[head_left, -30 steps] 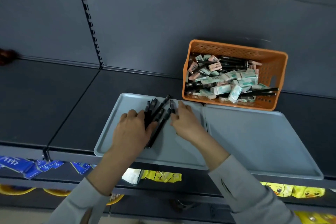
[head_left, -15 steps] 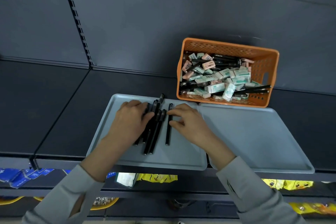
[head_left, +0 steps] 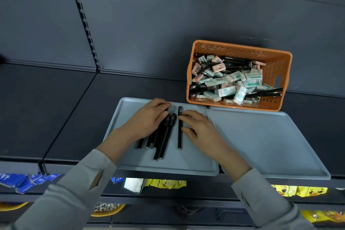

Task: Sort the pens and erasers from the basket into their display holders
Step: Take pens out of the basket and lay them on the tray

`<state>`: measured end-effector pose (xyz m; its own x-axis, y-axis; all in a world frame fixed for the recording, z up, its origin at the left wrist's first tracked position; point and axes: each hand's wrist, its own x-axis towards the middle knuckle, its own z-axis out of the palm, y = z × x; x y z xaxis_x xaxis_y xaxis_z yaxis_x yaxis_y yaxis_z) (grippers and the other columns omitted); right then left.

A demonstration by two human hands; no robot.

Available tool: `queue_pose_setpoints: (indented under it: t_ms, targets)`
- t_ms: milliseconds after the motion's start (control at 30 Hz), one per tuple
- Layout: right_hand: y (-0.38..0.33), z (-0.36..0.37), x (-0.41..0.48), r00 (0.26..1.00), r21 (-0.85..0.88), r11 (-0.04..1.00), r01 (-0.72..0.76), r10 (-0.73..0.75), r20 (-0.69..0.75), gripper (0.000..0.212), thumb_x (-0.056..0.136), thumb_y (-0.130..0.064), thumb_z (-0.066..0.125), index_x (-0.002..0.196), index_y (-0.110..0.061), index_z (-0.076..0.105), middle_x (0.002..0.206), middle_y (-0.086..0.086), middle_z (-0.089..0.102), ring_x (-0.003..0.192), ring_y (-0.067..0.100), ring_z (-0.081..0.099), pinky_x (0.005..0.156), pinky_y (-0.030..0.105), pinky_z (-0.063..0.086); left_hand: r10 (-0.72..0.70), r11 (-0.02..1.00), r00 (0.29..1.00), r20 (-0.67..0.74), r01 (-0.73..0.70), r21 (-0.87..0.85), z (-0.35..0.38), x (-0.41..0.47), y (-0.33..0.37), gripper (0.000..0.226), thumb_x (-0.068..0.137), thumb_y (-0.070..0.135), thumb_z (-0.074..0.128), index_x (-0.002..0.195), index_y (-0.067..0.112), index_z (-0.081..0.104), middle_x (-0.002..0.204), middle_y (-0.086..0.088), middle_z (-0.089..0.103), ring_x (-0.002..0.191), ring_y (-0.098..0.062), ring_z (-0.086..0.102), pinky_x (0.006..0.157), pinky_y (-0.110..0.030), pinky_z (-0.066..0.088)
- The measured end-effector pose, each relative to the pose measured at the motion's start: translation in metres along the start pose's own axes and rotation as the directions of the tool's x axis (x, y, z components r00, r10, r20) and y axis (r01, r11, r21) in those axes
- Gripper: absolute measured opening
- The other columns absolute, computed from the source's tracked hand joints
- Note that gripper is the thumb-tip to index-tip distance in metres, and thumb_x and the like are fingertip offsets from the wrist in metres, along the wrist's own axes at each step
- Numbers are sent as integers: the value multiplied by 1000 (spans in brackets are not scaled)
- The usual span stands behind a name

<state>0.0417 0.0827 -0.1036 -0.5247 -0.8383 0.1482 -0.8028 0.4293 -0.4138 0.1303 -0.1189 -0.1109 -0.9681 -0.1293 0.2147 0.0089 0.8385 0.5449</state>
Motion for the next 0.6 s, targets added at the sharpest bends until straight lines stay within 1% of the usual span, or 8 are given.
queue_pose_setpoints:
  t_ms: [67,133,200,233,333,433,533,600]
  targets:
    - [-4,0,-3,1000,-1,1000,-6,6,9,41,97,-20,59,137,-16,56,149,5,42,137,24,39,111,23,22,-23,1000,1000,-4,23,-14,-3,-19,2,56,100,44,41,146,12,41,149,-1,36,139,-14,32,112,-15,19]
    - [-7,0,-8,1000,1,1000,0,0,30,45,99,-25,55,143,-18,49,157,1,32,144,18,29,112,19,14,-21,999,998,64,18,41,-3,-38,7,79,92,66,22,153,17,26,159,5,18,148,-13,10,119,-23,8]
    - [-7,1,-11,998,8,1000,24,-24,58,48,100,-28,53,147,-21,43,159,-5,26,147,12,24,117,20,14,-12,980,994,105,-9,197,7,-52,13,89,86,74,6,155,19,15,162,6,3,149,-15,-8,119,-28,-2]
    - [-6,1,-12,997,16,999,36,-37,71,49,100,-29,53,147,-22,42,159,-7,26,146,10,24,119,23,16,-12,966,996,87,-11,259,13,-55,17,89,87,73,3,155,17,14,162,3,2,150,-18,-9,119,-30,-3]
    - [-1,1,-13,997,31,999,37,-39,65,48,100,-25,53,147,-25,43,158,-10,30,145,8,28,119,23,20,-47,938,999,-24,52,342,30,-53,32,81,96,61,8,150,4,28,159,-13,19,149,-30,8,120,-39,10]
    - [6,1,-13,999,39,999,31,-32,36,46,102,-17,49,147,-24,43,157,-9,31,144,10,30,119,25,22,-96,933,989,-110,128,337,43,-48,42,71,100,50,20,142,-2,43,150,-23,38,143,-39,28,115,-48,28]
    - [10,0,-12,998,50,998,39,-41,46,47,102,-12,46,147,-24,43,157,-9,32,144,10,30,120,27,23,-87,928,987,-137,130,350,48,-45,43,67,99,46,25,138,-3,48,146,-24,43,139,-41,34,112,-50,32]
    - [11,-3,-14,998,61,997,54,-55,27,45,101,-9,48,144,-22,48,154,-7,37,142,9,34,118,22,23,-76,930,988,-133,119,348,46,-44,40,69,100,49,21,138,-1,49,145,-23,44,139,-40,35,113,-50,32]
